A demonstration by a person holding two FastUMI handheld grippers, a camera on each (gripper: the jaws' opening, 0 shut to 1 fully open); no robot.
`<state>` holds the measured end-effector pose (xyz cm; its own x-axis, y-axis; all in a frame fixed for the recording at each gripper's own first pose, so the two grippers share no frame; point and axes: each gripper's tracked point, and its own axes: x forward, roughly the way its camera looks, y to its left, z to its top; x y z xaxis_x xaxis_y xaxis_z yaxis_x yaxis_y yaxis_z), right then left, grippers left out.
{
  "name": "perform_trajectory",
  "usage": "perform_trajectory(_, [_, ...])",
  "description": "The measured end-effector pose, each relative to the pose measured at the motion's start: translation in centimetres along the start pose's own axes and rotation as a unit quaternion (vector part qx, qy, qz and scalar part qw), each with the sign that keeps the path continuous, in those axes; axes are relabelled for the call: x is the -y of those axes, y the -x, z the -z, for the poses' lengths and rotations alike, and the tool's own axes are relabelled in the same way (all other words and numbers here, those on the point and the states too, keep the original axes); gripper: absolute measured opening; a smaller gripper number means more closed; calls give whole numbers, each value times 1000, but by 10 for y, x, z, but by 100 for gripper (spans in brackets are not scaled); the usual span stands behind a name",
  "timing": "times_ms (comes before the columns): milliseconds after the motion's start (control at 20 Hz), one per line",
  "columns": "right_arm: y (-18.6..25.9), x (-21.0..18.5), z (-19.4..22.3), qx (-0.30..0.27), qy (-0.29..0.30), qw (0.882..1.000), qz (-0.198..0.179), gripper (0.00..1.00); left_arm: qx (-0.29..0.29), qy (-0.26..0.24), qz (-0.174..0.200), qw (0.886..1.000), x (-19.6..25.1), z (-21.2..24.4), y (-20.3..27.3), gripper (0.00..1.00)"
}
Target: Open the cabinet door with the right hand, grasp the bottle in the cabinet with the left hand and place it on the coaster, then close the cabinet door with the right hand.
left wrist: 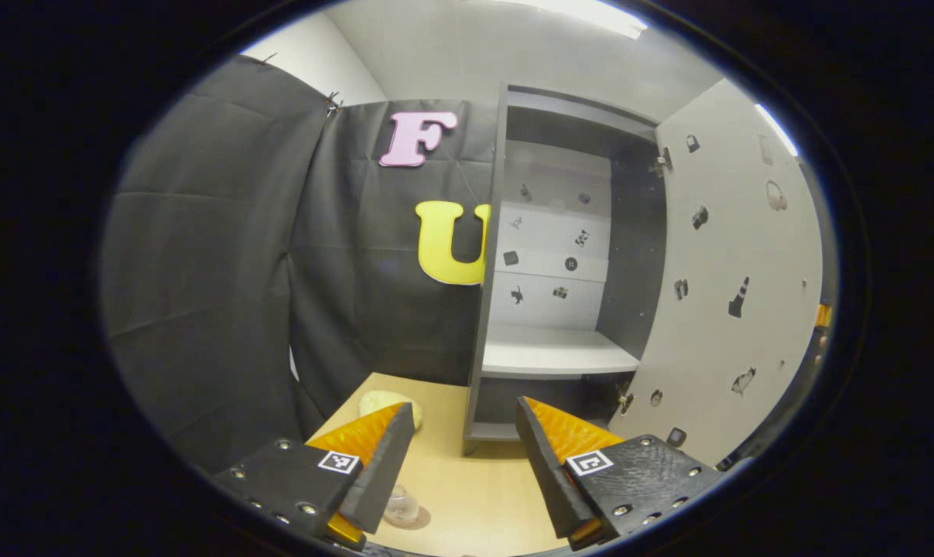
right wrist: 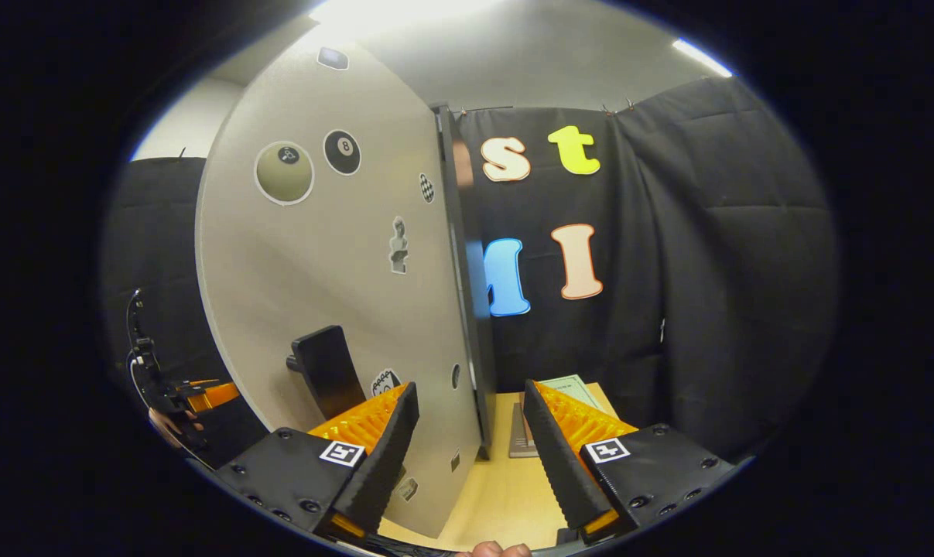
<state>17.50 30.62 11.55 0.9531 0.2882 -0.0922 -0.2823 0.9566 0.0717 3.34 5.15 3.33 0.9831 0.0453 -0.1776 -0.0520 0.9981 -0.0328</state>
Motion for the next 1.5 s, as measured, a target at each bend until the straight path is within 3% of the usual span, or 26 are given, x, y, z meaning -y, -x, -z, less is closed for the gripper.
perform_trajectory(100, [-4,-20,-3,6,2,1000,-4,88,2,1,1,1000,-10,-1,-5,79])
perform_trajectory(200, [-11,-38,-1,8,9,1000,-14,88,0,3,1,1000,-22,3,-11,79])
perform_trajectory(250, [-15,-48,-1,8,11,1000,-19,88,-4,5,1,1000,-28,6,-13,84])
perform_trajectory(300, [-18,-57,-3,9,13,1000,-24,88,-5,6,2,1000,-35,7,-14,79])
perform_trajectory(450, [-32,-80,-6,14,20,999,-36,85,-1,4,-1,1000,-56,4,-16,82])
perform_trajectory(500, [-38,-88,-5,14,18,999,-41,88,0,5,-3,1000,-62,4,-18,79])
perform_trajectory(750, [-68,-137,-1,6,26,997,-79,88,2,5,0,1000,-90,3,-25,79])
perform_trajectory(1000, [-94,-175,6,0,47,995,-92,89,3,4,3,1000,-114,5,-28,79])
perform_trajectory(1300, [-81,-162,21,-29,-25,996,-83,89,1,35,4,999,-119,12,-28,79])
perform_trajectory(1500, [-66,-112,15,-9,-43,998,-35,89,9,17,8,1000,-111,3,-27,79])
